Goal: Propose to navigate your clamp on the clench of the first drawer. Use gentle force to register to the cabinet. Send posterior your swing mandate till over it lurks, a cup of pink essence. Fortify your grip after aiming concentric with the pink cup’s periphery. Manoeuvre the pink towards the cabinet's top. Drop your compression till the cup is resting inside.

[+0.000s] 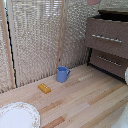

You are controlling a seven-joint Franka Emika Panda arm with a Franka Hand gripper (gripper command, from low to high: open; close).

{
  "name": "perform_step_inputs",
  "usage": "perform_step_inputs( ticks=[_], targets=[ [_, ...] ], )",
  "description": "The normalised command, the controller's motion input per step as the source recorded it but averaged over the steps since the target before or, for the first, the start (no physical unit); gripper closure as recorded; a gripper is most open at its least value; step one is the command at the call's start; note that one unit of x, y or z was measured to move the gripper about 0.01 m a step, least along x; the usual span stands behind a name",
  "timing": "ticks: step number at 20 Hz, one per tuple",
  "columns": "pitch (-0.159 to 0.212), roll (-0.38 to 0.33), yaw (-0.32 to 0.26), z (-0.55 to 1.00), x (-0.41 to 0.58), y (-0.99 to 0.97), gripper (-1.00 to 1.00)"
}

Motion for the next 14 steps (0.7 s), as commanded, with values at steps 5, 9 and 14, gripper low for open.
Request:
perform_step_inputs(
  ticks=[5, 9, 14],
  targets=[
    [0.049, 0.112, -0.091, 0.27, -0.104, -0.74, 1.0],
    [0.0, 0.075, -0.147, 0.04, -0.064, -0.67, 1.0],
    [-0.019, 0.09, -0.069, -0.01, -0.022, -0.68, 1.0]
  ],
)
